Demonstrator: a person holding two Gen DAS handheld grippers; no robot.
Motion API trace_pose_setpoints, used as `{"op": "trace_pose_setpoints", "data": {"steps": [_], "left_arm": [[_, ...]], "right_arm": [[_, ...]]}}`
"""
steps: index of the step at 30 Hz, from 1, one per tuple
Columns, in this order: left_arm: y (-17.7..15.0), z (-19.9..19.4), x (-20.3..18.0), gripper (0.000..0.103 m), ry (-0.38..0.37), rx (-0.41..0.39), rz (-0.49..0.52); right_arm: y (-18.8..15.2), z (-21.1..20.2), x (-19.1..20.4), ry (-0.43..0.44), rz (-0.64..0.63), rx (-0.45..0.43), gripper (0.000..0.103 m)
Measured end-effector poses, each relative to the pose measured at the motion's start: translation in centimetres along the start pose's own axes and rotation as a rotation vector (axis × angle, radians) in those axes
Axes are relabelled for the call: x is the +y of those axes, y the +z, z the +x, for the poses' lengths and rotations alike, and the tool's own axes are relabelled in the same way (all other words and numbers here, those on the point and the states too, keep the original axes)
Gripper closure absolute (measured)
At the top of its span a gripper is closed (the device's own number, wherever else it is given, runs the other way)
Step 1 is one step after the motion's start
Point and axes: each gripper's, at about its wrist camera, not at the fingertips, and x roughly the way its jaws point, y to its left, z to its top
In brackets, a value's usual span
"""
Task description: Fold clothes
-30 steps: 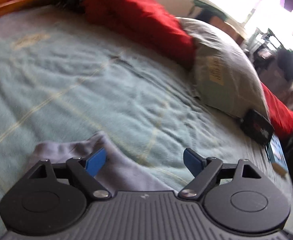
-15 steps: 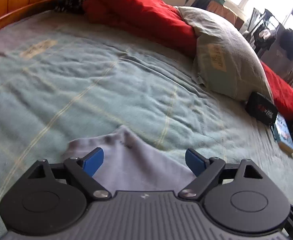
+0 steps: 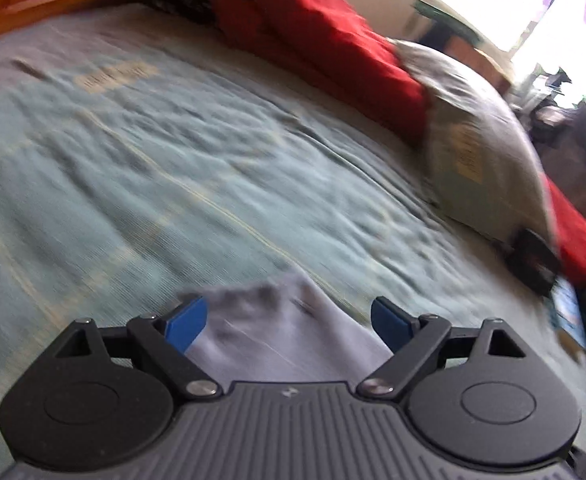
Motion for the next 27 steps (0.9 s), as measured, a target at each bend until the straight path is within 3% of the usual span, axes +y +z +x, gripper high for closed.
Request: {"op": "trace_pose_setpoints", "data": {"steps": [3,6,12,16,19,22,24,27], "left_arm": [[-0.5,1.6,0.8,0.016,0.067,0.032,-0.014],[0.0,0.3,0.6,0.017,0.097,0.003,-0.032],[-1.5,-6.0,-3.0,0.013,0.156,0.006,0.170],[-7.4,-9.8,-4.1,0.013,0.219,-0.053,0.378],[-12.2,-10.9,-3.1,0.013,0.236,-0.091,0.454],[-15.4,-10.8,-0.3,0.013,0.238,-0.080,0.383],[-17.2,-11.1,1.6,0.013,0.227,-0.125,0.336],[-18.0,-13.2,1.1,0.013,0.218,-0.188,0.309]], "right_arm": [[0.1,-0.1,0.2,-0.007,-0.008,0.005,0.002],[0.2,-0.7,0.4,-0.019,-0.019,0.005,0.002],[0.5,-2.8,1.4,-0.032,-0.037,0.003,0.002],[0.0,-4.9,2.9,-0.039,-0.066,0.005,0.002],[-0.8,-6.6,3.9,-0.047,-0.075,0.012,0.002],[-1.9,-7.9,4.7,-0.065,-0.063,0.022,0.002],[-2.7,-8.9,4.9,-0.079,-0.029,0.019,0.002],[-4.3,-10.8,5.2,-0.112,0.009,0.007,0.002]]}}
